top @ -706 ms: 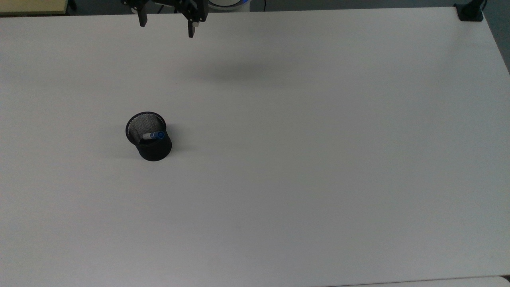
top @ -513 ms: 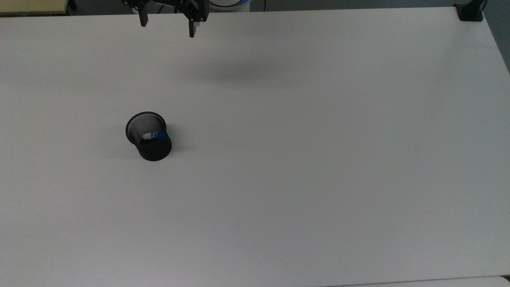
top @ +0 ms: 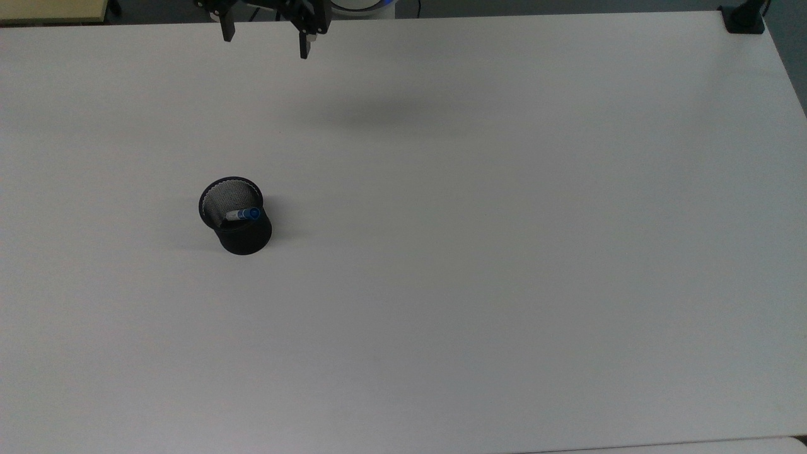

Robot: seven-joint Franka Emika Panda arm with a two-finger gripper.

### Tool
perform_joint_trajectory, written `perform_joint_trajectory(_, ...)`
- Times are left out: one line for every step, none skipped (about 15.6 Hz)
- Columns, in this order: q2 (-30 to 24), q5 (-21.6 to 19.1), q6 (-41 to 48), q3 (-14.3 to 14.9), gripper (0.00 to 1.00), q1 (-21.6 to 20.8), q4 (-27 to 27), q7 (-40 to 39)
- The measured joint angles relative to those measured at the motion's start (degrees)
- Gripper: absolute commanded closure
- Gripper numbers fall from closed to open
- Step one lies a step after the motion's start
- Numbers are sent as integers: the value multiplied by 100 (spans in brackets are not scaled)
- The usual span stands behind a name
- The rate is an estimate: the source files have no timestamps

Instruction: Remove the marker

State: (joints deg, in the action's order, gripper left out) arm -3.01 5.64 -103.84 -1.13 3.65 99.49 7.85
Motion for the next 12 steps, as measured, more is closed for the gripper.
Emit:
perform_joint_trajectory(0, 0, 0, 0, 0, 0, 0, 0)
perform_joint_trajectory(0, 0, 0, 0, 0, 0, 0, -1)
perform_joint_trajectory(0, 0, 0, 0, 0, 0, 0, -6)
perform_joint_trajectory(0, 0, 0, 0, 0, 0, 0, -37)
perform_joint_trajectory(0, 0, 0, -1, 0, 0, 0, -99)
perform_joint_trajectory(3, 8, 0, -1, 0, 0, 0, -224)
perform_joint_trajectory(17, 17, 1, -1, 0, 3, 1, -452)
perform_joint_trajectory(52, 24, 2, 1, 0, 10, 4, -795)
perform_joint_trajectory(123, 61, 2, 4, 0, 23, 5, -1245)
perform_joint_trajectory(217, 192, 0, 4, 0, 39, 3, -1662)
perform_joint_trajectory(331, 375, -77, 5, 0, 56, 2, -1926)
perform_joint_trajectory(458, 519, -256, 6, 0, 69, 0, -2043)
